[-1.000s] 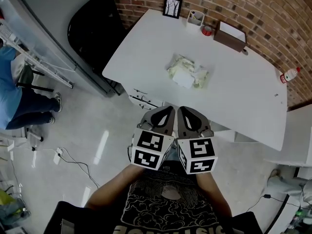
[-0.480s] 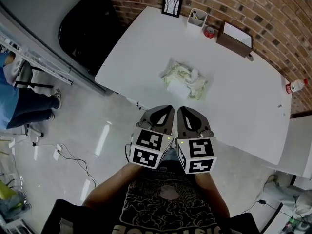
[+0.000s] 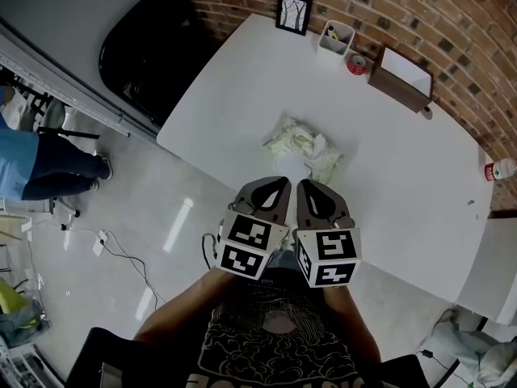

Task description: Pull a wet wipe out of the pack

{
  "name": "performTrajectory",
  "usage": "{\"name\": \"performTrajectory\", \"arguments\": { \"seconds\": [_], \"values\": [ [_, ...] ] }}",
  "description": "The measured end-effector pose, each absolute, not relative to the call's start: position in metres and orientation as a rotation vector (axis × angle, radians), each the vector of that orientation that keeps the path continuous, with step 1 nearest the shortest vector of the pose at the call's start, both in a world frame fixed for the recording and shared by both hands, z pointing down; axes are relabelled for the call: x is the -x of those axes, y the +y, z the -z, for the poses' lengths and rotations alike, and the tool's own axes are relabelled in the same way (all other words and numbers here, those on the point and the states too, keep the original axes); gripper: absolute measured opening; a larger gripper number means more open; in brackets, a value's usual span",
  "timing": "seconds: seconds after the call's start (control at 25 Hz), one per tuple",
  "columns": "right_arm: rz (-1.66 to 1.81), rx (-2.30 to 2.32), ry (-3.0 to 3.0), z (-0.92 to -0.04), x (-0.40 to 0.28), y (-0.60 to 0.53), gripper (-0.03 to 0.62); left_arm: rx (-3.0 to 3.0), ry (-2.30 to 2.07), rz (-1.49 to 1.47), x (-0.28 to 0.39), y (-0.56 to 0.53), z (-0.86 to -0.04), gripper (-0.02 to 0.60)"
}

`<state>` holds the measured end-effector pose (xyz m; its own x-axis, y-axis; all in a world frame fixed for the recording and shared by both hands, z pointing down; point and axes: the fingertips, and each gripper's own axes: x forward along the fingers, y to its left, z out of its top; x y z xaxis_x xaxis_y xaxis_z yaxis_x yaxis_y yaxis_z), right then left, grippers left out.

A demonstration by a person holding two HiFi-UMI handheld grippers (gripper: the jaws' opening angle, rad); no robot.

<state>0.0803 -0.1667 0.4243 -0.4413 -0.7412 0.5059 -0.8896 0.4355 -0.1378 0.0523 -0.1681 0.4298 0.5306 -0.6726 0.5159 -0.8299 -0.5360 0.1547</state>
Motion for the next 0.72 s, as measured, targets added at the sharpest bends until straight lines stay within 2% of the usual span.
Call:
{"name": "performTrajectory", "arguments": {
  "seconds": [0.72],
  "values": [
    [-0.614,-1.461,-2.243,-0.444,-0.086,-0.221,0.020,-2.443,-1.120,-0.625,-0.058,-0.225,-0.447,0.011]
  ]
}}
